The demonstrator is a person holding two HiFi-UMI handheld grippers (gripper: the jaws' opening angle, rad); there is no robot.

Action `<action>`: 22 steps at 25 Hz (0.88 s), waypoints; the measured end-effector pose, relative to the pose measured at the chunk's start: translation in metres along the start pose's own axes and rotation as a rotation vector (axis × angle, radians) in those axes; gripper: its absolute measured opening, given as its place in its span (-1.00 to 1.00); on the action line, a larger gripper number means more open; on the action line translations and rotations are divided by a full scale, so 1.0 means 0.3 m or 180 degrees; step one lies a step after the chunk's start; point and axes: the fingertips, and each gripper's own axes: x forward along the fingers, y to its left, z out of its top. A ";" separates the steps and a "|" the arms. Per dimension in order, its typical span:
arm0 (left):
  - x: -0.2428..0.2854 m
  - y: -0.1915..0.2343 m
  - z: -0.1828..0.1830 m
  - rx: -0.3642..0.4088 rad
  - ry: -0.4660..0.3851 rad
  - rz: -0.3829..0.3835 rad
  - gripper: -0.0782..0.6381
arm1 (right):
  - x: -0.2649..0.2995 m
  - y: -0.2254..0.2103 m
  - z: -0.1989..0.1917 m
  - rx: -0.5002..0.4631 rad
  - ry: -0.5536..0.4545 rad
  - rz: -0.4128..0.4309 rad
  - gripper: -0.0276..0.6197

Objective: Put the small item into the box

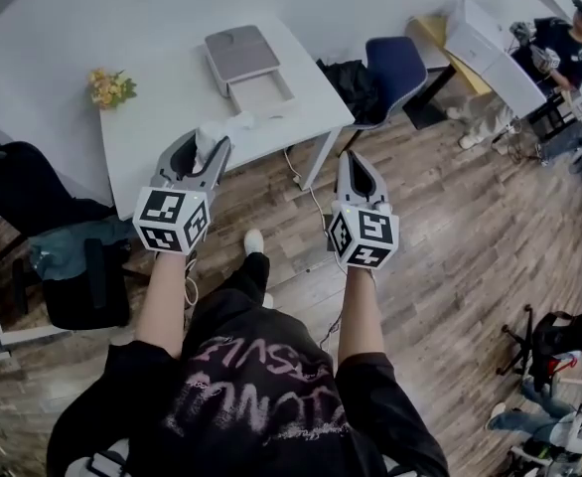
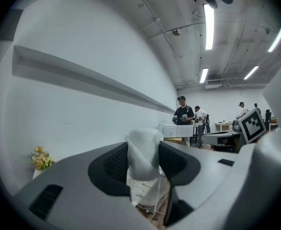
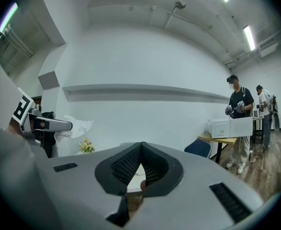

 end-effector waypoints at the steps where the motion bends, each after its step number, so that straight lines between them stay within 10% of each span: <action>1: 0.016 0.003 -0.006 -0.0001 0.0013 -0.0005 -0.29 | 0.012 -0.009 -0.006 0.0002 0.0012 -0.0008 -0.88; 22: 0.540 0.305 -0.021 -0.0101 0.0155 0.0156 -0.29 | 0.645 -0.132 0.021 -0.0104 0.0165 0.0214 -0.88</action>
